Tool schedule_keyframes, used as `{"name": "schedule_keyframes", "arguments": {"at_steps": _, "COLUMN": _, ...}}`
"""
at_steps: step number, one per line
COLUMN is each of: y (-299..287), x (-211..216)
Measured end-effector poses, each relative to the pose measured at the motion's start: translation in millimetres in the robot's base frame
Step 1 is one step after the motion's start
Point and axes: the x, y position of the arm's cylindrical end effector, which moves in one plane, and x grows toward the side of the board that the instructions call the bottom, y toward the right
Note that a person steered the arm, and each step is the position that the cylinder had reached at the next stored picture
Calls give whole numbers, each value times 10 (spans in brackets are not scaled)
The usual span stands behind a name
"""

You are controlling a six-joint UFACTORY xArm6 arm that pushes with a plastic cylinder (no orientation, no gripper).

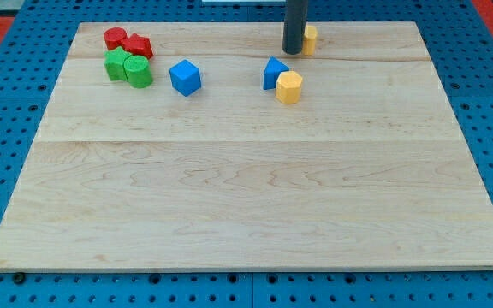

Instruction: Slightly move the blue triangle diagonally in between the yellow heart and the blue cube

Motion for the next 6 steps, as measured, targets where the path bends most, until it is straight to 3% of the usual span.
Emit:
{"name": "schedule_keyframes", "arguments": {"at_steps": 1, "y": 266, "x": 450}}
{"name": "schedule_keyframes", "arguments": {"at_steps": 2, "y": 99, "x": 863}}
{"name": "schedule_keyframes", "arguments": {"at_steps": 3, "y": -241, "x": 209}}
{"name": "schedule_keyframes", "arguments": {"at_steps": 4, "y": -461, "x": -38}}
{"name": "schedule_keyframes", "arguments": {"at_steps": 6, "y": -358, "x": 412}}
